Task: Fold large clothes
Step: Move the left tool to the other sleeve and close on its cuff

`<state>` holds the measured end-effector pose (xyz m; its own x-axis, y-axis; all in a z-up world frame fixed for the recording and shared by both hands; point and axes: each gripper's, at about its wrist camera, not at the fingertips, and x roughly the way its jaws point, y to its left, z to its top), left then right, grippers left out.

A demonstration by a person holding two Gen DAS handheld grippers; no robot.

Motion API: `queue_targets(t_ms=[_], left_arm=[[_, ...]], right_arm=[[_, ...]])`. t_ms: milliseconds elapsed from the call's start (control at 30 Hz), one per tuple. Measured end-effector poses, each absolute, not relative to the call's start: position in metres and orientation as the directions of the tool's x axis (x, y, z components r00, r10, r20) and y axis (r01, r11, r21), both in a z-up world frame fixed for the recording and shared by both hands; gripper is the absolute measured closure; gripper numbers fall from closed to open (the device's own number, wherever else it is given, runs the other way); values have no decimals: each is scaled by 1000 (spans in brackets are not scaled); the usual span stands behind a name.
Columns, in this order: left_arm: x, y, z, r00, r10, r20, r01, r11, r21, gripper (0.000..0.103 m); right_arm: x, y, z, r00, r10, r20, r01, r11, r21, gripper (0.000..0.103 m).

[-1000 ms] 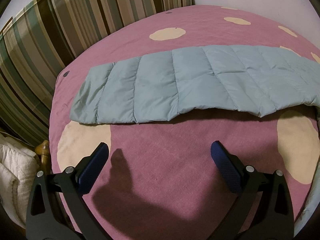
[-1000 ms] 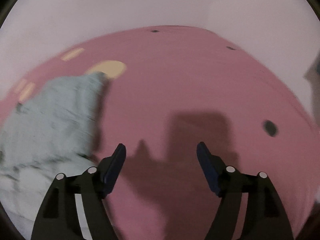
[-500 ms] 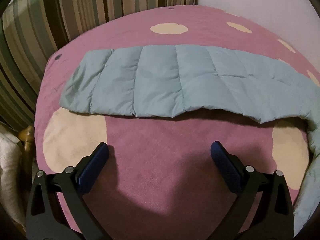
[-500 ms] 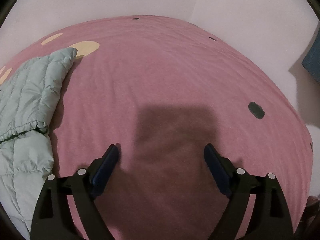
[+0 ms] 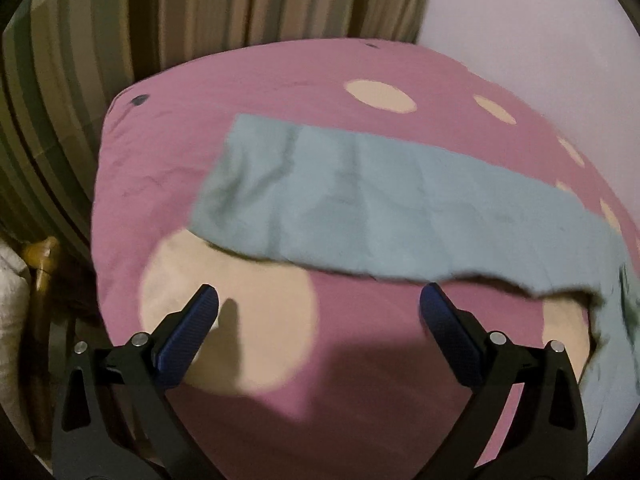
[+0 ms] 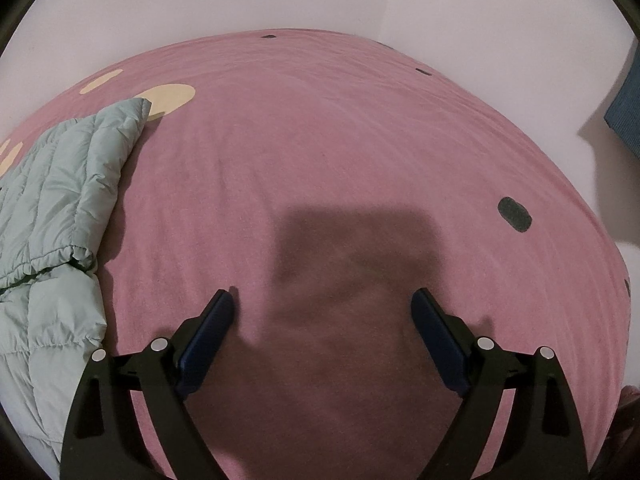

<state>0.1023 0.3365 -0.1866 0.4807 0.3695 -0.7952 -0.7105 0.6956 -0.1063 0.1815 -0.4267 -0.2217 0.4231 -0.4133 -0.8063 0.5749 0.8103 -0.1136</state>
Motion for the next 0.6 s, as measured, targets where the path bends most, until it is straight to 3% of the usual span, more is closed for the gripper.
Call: queue_targets(t_ms=[67,133,333,400,600], left_arm=[[99,356,-188,528,300,-794,-702,681,-209,17],[97,375,-193,595,202,-778,-682,639,-355,18],[105,395,-194,667,160,-728,-658,585,-475,22],[105,403,-197,678,172,-715,-664,560,-495,30],[108,416,-201,678,209,-705,-679,545,-492,68]], right_arm=[[180,-426,-222,422,-414,-806,575,810,-115,14],[180,-426,-222,422,-415,-806,575,810,-116,14],[180,-427,-222,422,-415,-806,576,810,-116,14],[180,-427,-221,422,-415,-806,576,809,-115,14],[181,-426,-221,421,-417,-806,576,809,-118,14]])
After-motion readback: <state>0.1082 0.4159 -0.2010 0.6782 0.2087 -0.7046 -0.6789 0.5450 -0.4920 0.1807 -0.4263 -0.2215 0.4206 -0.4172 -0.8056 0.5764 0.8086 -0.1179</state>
